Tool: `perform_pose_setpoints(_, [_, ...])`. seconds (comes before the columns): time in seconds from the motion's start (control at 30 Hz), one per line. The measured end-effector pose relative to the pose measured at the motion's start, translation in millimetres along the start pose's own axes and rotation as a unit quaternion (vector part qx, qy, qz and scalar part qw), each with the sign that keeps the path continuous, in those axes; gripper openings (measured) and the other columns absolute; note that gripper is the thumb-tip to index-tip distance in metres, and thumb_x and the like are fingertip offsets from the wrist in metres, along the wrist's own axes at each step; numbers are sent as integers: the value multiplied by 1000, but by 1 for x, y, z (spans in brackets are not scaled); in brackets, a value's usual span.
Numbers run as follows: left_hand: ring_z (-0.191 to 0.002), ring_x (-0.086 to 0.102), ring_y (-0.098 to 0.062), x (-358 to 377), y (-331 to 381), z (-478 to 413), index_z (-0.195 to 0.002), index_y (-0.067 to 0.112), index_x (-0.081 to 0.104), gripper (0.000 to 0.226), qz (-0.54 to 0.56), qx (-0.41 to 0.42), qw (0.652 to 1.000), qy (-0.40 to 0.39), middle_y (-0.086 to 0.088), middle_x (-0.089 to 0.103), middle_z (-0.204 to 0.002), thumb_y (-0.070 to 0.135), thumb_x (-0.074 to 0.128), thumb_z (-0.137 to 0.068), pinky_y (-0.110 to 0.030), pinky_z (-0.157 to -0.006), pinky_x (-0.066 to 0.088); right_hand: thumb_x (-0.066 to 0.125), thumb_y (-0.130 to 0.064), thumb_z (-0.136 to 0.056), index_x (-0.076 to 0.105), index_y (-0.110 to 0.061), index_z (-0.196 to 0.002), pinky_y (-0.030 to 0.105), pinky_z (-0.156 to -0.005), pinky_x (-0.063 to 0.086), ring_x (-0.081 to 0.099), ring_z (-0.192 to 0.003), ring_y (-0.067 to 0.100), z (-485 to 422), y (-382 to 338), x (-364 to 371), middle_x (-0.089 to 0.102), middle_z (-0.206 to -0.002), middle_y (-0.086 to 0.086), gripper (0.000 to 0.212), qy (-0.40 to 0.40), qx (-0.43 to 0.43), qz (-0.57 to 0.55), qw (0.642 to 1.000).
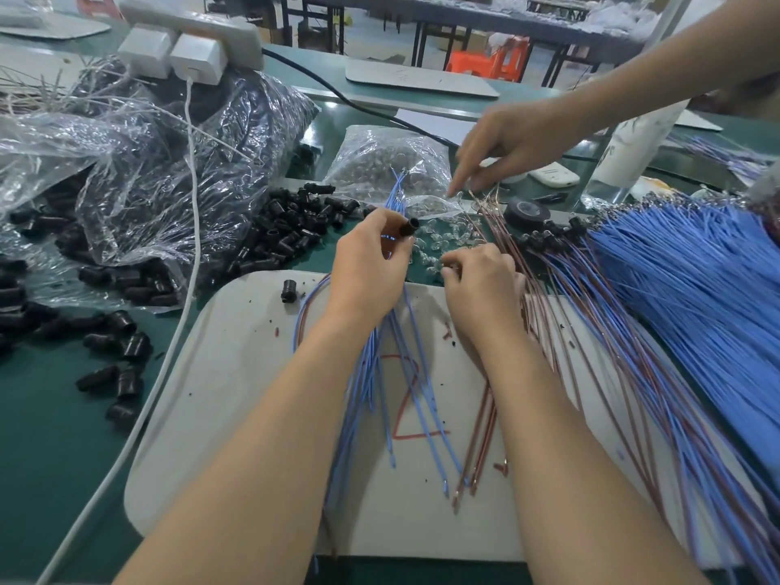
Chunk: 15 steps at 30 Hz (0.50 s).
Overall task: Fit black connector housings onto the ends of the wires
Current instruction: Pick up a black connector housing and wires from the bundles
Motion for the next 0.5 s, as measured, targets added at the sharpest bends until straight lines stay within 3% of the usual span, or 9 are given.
perform_pose_setpoints(0.17, [-85,64,-17,1,0,1,-99,12,62,11,11,1,1000,-6,4,65,-87,9,60,-89,-22,-79,48,54,-23,-95,63,-16,-107,37,-94,30,45,-112,26,0,-3,-5,58,-116,5,16,51,-7,-15,999])
perform_pose_setpoints(0.3, [-87,64,-14,0,-1,0,-99,14,60,12,19,-1,1000,-14,8,63,-87,8,59,-89,-21,-80,48,60,-13,-90,60,-8,-97,23,-79,42,56,-85,16,3,-8,-24,63,-95,4,9,133,-41,-237,961])
perform_pose_setpoints(0.37, [-89,64,-13,1,-1,0,-100,14,60,13,24,-2,999,-24,8,63,-88,7,57,-89,-24,-83,49,61,-10,-90,58,-11,-97,16,-76,45,57,-78,9,3,-8,-29,64,-92,5,8,127,-18,-345,930])
perform_pose_setpoints(0.5, [-91,63,-11,3,1,2,-100,15,59,16,37,-1,999,-39,8,64,-90,5,55,-89,-25,-86,49,59,-3,-90,62,-20,-95,23,-81,52,65,-82,10,2,-10,-29,68,-91,4,18,70,-11,-462,884])
Point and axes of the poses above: each hand's wrist, its own z-axis away from the middle knuckle, its own x-axis out of the palm, y = z × x, the point moved 4 cm from there along -z, towards the middle knuckle
